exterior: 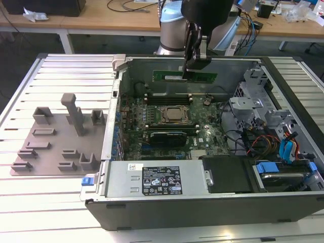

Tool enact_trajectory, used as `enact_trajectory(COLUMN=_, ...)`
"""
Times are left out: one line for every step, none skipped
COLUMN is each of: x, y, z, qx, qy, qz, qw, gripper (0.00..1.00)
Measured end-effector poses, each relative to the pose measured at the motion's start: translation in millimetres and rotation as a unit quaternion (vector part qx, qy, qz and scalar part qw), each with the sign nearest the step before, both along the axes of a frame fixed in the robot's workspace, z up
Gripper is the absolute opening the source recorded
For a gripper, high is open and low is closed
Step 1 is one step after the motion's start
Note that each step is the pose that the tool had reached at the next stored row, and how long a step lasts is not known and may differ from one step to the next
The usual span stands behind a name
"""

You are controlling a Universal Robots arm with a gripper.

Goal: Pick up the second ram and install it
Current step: 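Insert the second ram into the second slot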

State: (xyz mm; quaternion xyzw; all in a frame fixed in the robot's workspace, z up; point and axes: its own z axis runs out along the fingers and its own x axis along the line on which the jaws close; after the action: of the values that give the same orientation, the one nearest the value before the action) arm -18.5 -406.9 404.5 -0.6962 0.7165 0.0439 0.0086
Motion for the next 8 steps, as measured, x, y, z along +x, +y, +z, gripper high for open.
enact_trajectory(x=0.0, y=0.0, z=-0.8, qx=-0.0002, qy=0.0, qz=0.0, qw=1.0, gripper=0.13)
enact_trajectory(x=0.0, y=0.0, z=-2.4, qx=-0.0001, qy=0.0, qz=0.0, qw=1.0, gripper=0.13)
enact_trajectory(x=0.0, y=0.0, z=-4.7, qx=-0.0002, qy=0.0, qz=0.0, qw=1.0, gripper=0.13)
enact_trajectory(x=0.0, y=0.0, z=-7.1, qx=-0.0002, qy=0.0, qz=0.0, qw=1.0, gripper=0.13)
enact_trajectory(x=0.0, y=0.0, z=-8.8, qx=-0.0002, qy=0.0, qz=0.0, qw=1.0, gripper=0.13)
enact_trajectory(x=0.0, y=0.0, z=-10.6, qx=-0.0002, qy=0.0, qz=0.0, qw=1.0, gripper=0.13)
enact_trajectory(x=0.0, y=0.0, z=-11.7, qx=-0.0002, qy=0.0, qz=0.0, qw=1.0, gripper=0.13)
enact_trajectory(x=0.0, y=0.0, z=-14.3, qx=-0.0002, qy=0.0, qz=0.0, qw=1.0, gripper=0.13)
